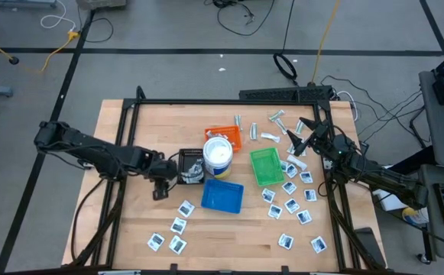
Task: Pick & Place First Aid Supplies
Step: Put the gray towelette pack into the black bin
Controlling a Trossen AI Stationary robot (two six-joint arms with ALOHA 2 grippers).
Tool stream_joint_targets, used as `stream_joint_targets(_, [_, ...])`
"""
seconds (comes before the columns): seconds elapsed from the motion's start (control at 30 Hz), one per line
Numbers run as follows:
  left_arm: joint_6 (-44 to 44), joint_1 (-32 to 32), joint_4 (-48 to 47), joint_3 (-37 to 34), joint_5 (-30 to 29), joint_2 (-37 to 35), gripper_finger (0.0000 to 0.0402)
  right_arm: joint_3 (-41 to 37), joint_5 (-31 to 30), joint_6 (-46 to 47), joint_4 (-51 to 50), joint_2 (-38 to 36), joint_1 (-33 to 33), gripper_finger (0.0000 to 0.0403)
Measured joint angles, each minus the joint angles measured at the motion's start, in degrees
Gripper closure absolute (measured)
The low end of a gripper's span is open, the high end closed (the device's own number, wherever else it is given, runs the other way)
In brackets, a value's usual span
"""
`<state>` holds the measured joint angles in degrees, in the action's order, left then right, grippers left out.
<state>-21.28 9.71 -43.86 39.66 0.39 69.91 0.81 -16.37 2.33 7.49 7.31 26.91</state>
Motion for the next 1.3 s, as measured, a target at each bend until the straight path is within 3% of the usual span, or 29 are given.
stream_joint_targets(0.2, [-5.40,1.77,-6.53,0.00,3.80,0.02,0.0226,-0.01,0.01,0.01,0.00,0.00,0.00,0.0023])
stream_joint_targets(0.37, [-10.03,3.87,-6.20,0.01,5.05,0.18,0.0227,-0.01,0.01,0.00,0.00,0.00,-0.01,0.0023])
stream_joint_targets(0.73, [-25.62,16.08,-5.64,1.06,5.68,6.27,0.0227,0.00,0.01,0.00,0.00,0.00,0.00,0.0023])
stream_joint_targets(1.0, [-34.36,24.58,-5.56,7.88,5.72,10.75,0.0227,0.00,-0.01,0.01,0.00,0.00,0.00,0.0023])
stream_joint_targets(1.3, [-37.79,31.66,-5.56,15.71,5.61,16.93,0.0227,0.01,0.00,0.00,0.00,0.00,-0.01,0.0023])
